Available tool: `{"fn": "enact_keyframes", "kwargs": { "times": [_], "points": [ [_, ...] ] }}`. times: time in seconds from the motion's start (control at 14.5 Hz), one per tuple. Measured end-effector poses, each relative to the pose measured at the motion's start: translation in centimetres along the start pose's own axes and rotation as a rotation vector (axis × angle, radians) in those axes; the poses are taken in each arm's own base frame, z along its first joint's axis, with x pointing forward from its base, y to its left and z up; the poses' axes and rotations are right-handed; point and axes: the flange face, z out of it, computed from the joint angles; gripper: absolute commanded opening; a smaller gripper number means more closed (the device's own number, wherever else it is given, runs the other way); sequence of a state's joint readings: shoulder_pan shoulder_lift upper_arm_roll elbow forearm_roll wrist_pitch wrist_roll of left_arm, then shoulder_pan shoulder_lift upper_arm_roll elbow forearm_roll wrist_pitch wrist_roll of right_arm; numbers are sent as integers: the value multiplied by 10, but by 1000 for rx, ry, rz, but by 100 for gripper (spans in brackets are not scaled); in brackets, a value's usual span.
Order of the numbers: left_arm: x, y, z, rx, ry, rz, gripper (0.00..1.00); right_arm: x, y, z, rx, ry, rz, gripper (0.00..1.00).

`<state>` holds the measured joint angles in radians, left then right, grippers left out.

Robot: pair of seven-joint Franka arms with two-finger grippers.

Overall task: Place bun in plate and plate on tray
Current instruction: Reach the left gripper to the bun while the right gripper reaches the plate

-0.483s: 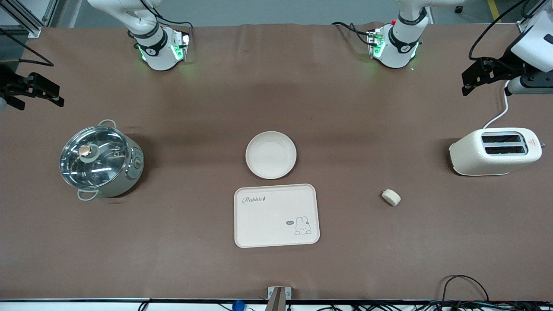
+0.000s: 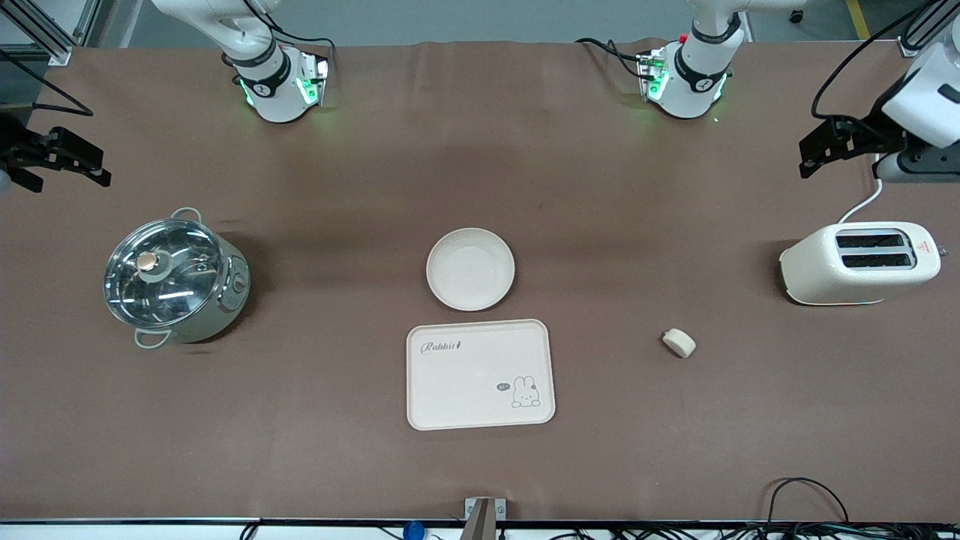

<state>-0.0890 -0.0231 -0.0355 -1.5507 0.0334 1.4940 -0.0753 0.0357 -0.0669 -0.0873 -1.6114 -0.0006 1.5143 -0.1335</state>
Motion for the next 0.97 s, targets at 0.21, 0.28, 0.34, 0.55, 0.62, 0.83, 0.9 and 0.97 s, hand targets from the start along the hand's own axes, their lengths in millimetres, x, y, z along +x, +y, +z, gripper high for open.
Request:
{"fn": "enact_keyframes", "kwargs": {
  "times": [0.21, 0.28, 0.34, 0.55, 0.62, 0.83, 0.9, 0.97],
  "points": [
    [36, -5, 46, -1, -36, -25, 100, 10, -11, 22, 46, 4, -12, 100],
    [51, -10, 67, -2, -41, -52, 100, 17, -19, 38, 68, 4, -22, 100],
    [65, -15, 90, -2, -50, -87, 100, 24, -29, 56, 87, -5, -31, 100],
    [102, -15, 172, 1, -79, -247, 100, 45, -63, 119, 146, -90, -16, 100],
    [111, -12, 200, 3, -88, -291, 100, 52, -77, 139, 155, -111, -4, 100],
    [132, -3, 278, 6, -100, -422, 100, 63, -131, 202, 164, -119, 2, 100],
    [137, 1, 300, 4, -96, -463, 100, 62, -149, 226, 190, -116, 6, 100],
    [140, 7, 320, 3, -90, -504, 100, 60, -162, 249, 217, -115, 18, 100]
  ]
}}
